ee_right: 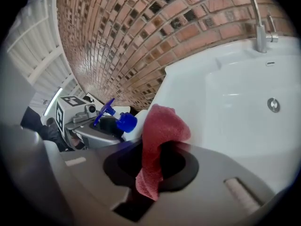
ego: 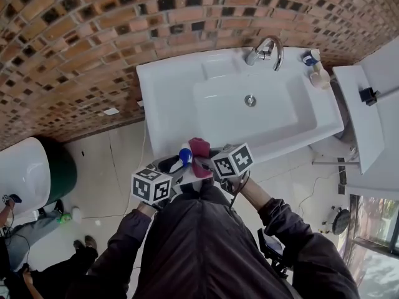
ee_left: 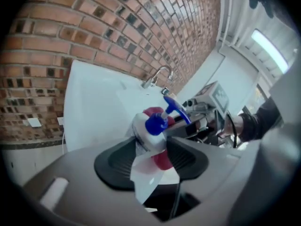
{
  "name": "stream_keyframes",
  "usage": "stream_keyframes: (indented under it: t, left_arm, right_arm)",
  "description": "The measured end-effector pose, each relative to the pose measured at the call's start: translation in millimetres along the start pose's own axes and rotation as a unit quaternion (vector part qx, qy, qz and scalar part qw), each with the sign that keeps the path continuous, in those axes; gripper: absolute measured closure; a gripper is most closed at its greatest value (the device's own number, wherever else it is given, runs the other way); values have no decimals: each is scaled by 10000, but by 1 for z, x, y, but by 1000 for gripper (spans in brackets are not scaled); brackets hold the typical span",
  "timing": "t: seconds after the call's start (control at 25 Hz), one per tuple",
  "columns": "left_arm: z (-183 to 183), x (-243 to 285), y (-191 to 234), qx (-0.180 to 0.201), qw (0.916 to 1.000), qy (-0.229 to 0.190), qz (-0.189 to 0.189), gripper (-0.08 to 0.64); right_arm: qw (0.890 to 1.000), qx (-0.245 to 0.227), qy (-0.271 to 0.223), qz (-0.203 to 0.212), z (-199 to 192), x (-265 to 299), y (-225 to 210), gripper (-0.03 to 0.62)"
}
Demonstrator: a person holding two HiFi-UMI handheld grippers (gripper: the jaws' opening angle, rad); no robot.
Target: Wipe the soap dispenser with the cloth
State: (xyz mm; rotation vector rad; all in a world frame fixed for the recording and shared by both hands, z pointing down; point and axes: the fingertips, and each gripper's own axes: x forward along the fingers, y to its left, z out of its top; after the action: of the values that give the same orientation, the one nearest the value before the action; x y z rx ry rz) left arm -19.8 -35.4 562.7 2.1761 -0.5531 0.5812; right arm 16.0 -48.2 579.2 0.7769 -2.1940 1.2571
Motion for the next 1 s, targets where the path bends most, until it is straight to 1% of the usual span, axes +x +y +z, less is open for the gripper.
stream_keyframes:
  t: [0.08,0.16,0.24,0.32,0.4,0.6,0.8,0.88,1.0]
  left_arm:
    - [-4,-2,0,70,10000,34,-1,367]
    - [-3,-5,0,105,9999,-24,34,367]
    - [1,-8,2,196,9997,-96,86,374]
    - [4,-10,3,283,9995,-104,84,380]
    - [5,-9,2,296,9995,-75,37,387]
    - [2,-6,1,141,9999,-12,-91,390]
    - [-2,-5,0,233,9997,93,-63,390]
    - [-3,-5,-1,261,9996,111,-45,390]
    - [-3,-5,0,282,9995,145,-40,390]
  right_arm:
    - [10000,46,-55,20,1,-7,0,525]
    - [9991,275,-256,191,5,-23,3,525]
    - [9945,668,-512,615,13,-39,13,525]
    - [9864,1047,-695,1062,21,-47,23,525]
    - [9811,1253,-760,1267,24,-45,26,524]
    - [9828,1265,-536,1232,15,-19,16,525]
    - [9838,1329,-255,1180,7,2,0,525]
    - [9854,1304,-88,1093,3,10,-8,525]
    - [9898,1143,251,810,-4,24,-21,525]
